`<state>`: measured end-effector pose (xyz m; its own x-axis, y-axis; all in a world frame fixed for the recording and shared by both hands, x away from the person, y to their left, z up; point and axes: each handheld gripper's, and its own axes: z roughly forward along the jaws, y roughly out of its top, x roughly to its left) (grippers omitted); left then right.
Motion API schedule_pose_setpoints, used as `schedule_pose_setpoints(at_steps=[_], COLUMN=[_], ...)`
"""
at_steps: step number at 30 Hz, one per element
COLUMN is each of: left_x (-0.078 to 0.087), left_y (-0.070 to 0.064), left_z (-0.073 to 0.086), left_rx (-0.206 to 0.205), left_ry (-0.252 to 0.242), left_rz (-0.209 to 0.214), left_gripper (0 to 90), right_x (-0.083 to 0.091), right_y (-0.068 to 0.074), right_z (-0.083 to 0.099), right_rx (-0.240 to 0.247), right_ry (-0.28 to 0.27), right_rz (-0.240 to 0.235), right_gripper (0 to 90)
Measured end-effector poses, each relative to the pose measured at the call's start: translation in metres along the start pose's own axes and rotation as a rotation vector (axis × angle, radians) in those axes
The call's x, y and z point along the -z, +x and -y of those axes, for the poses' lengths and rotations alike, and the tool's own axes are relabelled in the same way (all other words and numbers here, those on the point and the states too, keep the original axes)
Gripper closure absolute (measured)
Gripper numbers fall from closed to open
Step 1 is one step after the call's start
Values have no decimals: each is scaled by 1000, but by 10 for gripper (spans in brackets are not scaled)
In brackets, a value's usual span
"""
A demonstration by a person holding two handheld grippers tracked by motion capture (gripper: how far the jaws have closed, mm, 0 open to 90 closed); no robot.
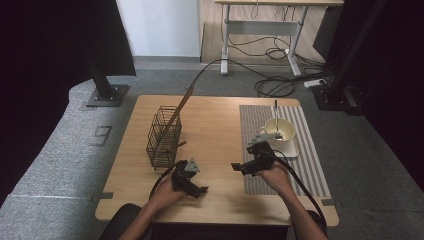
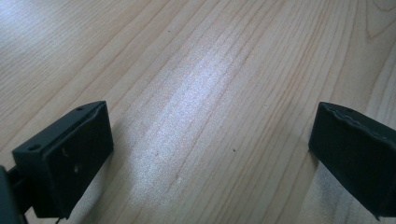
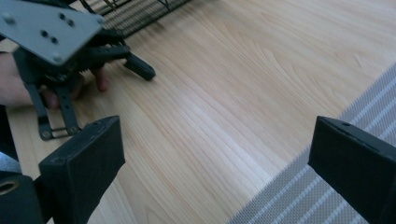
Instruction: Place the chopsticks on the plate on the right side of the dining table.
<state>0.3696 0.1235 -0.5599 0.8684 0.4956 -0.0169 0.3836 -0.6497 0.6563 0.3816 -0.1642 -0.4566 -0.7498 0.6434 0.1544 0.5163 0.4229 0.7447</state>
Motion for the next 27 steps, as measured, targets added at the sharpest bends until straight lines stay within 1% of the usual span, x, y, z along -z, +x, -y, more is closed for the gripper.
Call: schedule_pose_setpoints(at_steps=[2,4,6,8,11,15,18,27], left_x=[0,0,0,0,0,0,0,0], left_y=[0,0,0,0,0,0,0,0], left_z=[0,0,0,0,0,0,0,0], left_rx=[0,0,1,1,1,1,1,4], left_ry=[0,0,0,0,0,0,0,0], left_rz=[0,0,0,0,0,0,0,0], left_gripper=[0,0,0,0,0,0,0,0], right_x=[-2,-4,-6,-7,-10,-14,-17,-25], right_y=[2,4,6,8,11,15,19,34], right_z=[-6,-11,-17,-22,-29,-40,-50,-79], right_rx=[1,9,5,17,17,20,32,89], right_ry=[13,9,12,12,27,28,24,20], right_rz=[-11,-17,-33,-35,-43,-48,-56,-88], right_gripper=[25,26,25,26,25,25,26,26])
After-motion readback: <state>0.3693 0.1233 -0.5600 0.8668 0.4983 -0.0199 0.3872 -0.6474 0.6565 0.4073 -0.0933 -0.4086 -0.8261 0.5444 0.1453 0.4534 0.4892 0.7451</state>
